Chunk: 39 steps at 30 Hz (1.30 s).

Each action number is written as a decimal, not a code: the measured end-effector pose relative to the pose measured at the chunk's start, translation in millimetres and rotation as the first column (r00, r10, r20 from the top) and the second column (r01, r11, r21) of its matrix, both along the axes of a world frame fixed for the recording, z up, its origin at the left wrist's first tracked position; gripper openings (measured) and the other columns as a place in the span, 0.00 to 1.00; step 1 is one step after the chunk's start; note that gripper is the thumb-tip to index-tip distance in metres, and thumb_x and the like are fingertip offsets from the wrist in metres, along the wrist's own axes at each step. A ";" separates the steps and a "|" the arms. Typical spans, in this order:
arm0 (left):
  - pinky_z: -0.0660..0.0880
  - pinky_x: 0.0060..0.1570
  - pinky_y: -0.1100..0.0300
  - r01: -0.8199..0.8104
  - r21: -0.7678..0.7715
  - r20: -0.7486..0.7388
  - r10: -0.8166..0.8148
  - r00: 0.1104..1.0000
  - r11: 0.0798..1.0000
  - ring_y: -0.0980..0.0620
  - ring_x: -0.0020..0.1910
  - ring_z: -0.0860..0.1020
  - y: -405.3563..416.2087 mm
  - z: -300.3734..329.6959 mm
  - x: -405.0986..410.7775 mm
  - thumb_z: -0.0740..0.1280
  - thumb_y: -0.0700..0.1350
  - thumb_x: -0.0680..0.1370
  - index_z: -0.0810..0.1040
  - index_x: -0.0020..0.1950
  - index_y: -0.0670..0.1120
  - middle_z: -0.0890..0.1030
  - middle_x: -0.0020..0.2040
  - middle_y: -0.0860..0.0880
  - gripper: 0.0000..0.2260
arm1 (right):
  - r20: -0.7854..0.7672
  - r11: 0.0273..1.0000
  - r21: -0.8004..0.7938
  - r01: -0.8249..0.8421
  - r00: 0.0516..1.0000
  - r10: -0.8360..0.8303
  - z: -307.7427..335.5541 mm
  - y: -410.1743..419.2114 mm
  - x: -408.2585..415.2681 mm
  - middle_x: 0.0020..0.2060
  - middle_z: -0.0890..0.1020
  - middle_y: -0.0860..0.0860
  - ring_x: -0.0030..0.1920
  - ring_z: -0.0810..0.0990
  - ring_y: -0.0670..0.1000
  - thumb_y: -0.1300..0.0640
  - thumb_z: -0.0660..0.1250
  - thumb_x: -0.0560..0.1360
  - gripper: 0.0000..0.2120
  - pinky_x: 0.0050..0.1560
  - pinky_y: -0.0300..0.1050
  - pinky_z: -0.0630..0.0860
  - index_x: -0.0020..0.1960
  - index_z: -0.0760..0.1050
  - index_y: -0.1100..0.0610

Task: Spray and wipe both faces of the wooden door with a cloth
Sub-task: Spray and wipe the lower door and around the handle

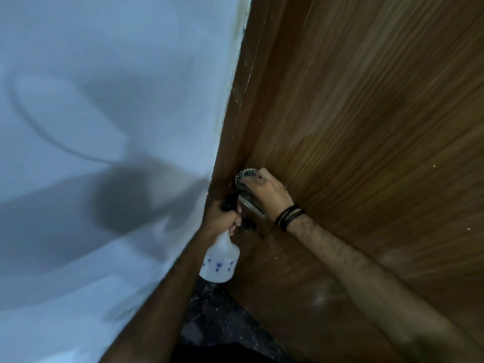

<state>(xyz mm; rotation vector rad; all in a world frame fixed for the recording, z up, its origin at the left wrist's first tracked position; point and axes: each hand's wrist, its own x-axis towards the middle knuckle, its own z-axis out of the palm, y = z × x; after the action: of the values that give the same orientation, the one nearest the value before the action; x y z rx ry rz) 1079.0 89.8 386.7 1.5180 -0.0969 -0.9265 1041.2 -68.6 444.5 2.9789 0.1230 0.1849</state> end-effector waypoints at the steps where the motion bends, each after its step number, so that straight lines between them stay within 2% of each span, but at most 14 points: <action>1: 0.71 0.30 0.59 0.010 0.003 0.004 -0.010 1.000 1.000 0.51 0.28 0.71 0.3 -0.4 1.1 0.64 0.28 0.73 0.78 0.44 0.43 0.77 0.35 0.44 0.11 | 0.011 0.998 0.054 0.022 1.000 -0.022 -4.7 0.6 -7.6 0.55 0.81 0.55 0.56 0.72 0.55 0.68 0.65 0.73 0.24 0.55 0.49 0.75 0.68 0.73 0.57; 4: 0.71 0.30 0.58 0.040 0.012 0.014 -0.040 0.999 0.999 0.51 0.27 0.71 1.8 0.3 2.1 0.64 0.29 0.73 0.78 0.44 0.44 0.77 0.33 0.45 0.11 | 0.027 0.958 0.245 0.148 0.987 -0.160 -19.3 8.1 -27.3 0.54 0.79 0.55 0.56 0.72 0.55 0.69 0.65 0.73 0.27 0.53 0.50 0.76 0.70 0.69 0.55; 6: 0.70 0.30 0.58 0.052 0.012 0.022 -0.053 0.998 0.999 0.51 0.27 0.71 3.5 -0.7 2.6 0.64 0.29 0.73 0.78 0.43 0.44 0.77 0.32 0.45 0.11 | 0.022 0.896 0.361 0.259 0.958 -0.286 -24.0 9.6 -32.4 0.52 0.77 0.56 0.53 0.75 0.56 0.66 0.62 0.77 0.22 0.52 0.46 0.74 0.69 0.70 0.53; 8: 0.69 0.29 0.58 0.070 0.021 0.034 -0.071 0.997 0.997 0.51 0.26 0.70 5.9 0.7 3.3 0.63 0.28 0.73 0.77 0.42 0.44 0.76 0.30 0.46 0.11 | 0.075 0.796 0.478 0.372 0.886 -0.458 -23.8 11.4 -35.0 0.49 0.78 0.57 0.50 0.76 0.56 0.61 0.63 0.80 0.16 0.49 0.43 0.71 0.67 0.73 0.53; 10: 0.68 0.29 0.59 0.072 0.038 0.051 -0.074 0.996 0.997 0.51 0.25 0.70 7.3 4.2 5.3 0.63 0.28 0.73 0.76 0.41 0.44 0.75 0.26 0.48 0.11 | 0.176 0.726 0.569 0.387 0.805 -0.567 -21.9 20.9 -34.6 0.47 0.79 0.57 0.48 0.77 0.56 0.61 0.66 0.79 0.14 0.48 0.45 0.72 0.64 0.76 0.54; 13: 0.68 0.29 0.59 0.041 0.079 0.083 -0.048 0.995 0.996 0.51 0.24 0.69 5.6 11.3 11.5 0.63 0.31 0.76 0.76 0.39 0.43 0.74 0.25 0.48 0.10 | 0.266 0.771 0.577 0.270 0.830 -0.490 -31.6 36.4 -30.0 0.48 0.83 0.56 0.48 0.78 0.56 0.64 0.69 0.76 0.14 0.50 0.47 0.78 0.62 0.78 0.59; 16: 0.69 0.30 0.58 0.081 0.114 0.111 -0.094 0.989 0.990 0.51 0.25 0.70 5.1 16.9 18.8 0.63 0.33 0.78 0.77 0.41 0.42 0.74 0.27 0.46 0.08 | 0.223 0.748 0.599 0.287 0.837 -0.500 -38.6 34.4 -30.5 0.51 0.84 0.55 0.48 0.78 0.56 0.64 0.70 0.76 0.16 0.49 0.50 0.79 0.62 0.79 0.57; 19: 0.68 0.29 0.59 0.124 0.127 0.100 -0.137 0.986 0.984 0.52 0.25 0.70 3.8 21.9 26.4 0.63 0.31 0.77 0.77 0.41 0.43 0.74 0.26 0.48 0.09 | 0.328 0.724 0.638 0.261 0.759 -0.563 -36.0 38.3 -37.1 0.51 0.84 0.54 0.49 0.77 0.53 0.65 0.70 0.75 0.16 0.52 0.43 0.76 0.62 0.80 0.57; 21: 0.68 0.27 0.60 0.154 0.158 0.096 -0.170 0.981 0.975 0.53 0.22 0.69 2.0 24.9 34.7 0.63 0.30 0.76 0.76 0.40 0.43 0.74 0.24 0.49 0.10 | 0.406 0.787 0.583 0.202 0.767 -0.497 -37.3 43.3 -33.5 0.51 0.84 0.53 0.50 0.76 0.51 0.67 0.71 0.74 0.17 0.54 0.37 0.72 0.62 0.79 0.60; 22: 0.68 0.26 0.61 0.159 0.188 0.087 -0.177 0.980 0.969 0.53 0.20 0.70 2.3 24.5 39.1 0.64 0.31 0.77 0.76 0.40 0.43 0.74 0.22 0.49 0.10 | 0.407 0.810 0.556 0.187 0.788 -0.462 -38.1 43.3 -25.0 0.50 0.84 0.54 0.51 0.76 0.52 0.68 0.70 0.73 0.17 0.55 0.38 0.72 0.62 0.80 0.61; 26: 0.70 0.30 0.59 0.063 0.197 0.089 -0.082 0.993 0.978 0.51 0.24 0.71 10.3 10.4 41.4 0.65 0.32 0.75 0.80 0.43 0.43 0.78 0.28 0.46 0.08 | 0.218 0.768 0.568 0.296 0.846 -0.487 -43.2 44.5 1.0 0.54 0.84 0.57 0.54 0.79 0.58 0.69 0.68 0.71 0.21 0.53 0.51 0.79 0.63 0.80 0.58; 30: 0.70 0.31 0.57 0.110 0.169 0.082 -0.125 0.989 0.979 0.51 0.25 0.71 14.4 2.5 35.0 0.65 0.30 0.74 0.80 0.44 0.43 0.78 0.29 0.47 0.09 | 0.217 0.720 0.597 0.354 0.793 -0.570 -58.8 42.8 -21.3 0.56 0.83 0.55 0.55 0.79 0.56 0.66 0.66 0.75 0.20 0.56 0.47 0.75 0.65 0.78 0.56; 36: 0.69 0.30 0.58 0.134 0.103 0.065 -0.141 0.988 0.986 0.52 0.24 0.70 17.0 5.6 37.9 0.64 0.29 0.74 0.80 0.45 0.44 0.77 0.29 0.47 0.11 | 0.184 0.593 0.671 0.445 0.674 -0.715 -52.1 51.5 -9.8 0.48 0.84 0.53 0.48 0.81 0.56 0.64 0.67 0.75 0.15 0.47 0.50 0.78 0.60 0.77 0.53; 39: 0.70 0.29 0.60 0.132 0.105 0.054 -0.138 0.989 0.986 0.53 0.24 0.71 12.1 7.8 43.4 0.65 0.30 0.75 0.80 0.46 0.44 0.78 0.31 0.47 0.10 | 0.124 0.588 0.698 0.408 0.740 -0.661 -48.1 43.2 -12.0 0.48 0.84 0.51 0.47 0.82 0.54 0.60 0.66 0.77 0.13 0.45 0.51 0.79 0.59 0.75 0.47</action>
<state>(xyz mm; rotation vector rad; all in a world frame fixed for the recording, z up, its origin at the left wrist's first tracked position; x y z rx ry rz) 1122.5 101.9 394.5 1.6498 -0.2016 -1.0053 1029.2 -25.4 396.4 3.3296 -1.1370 0.8648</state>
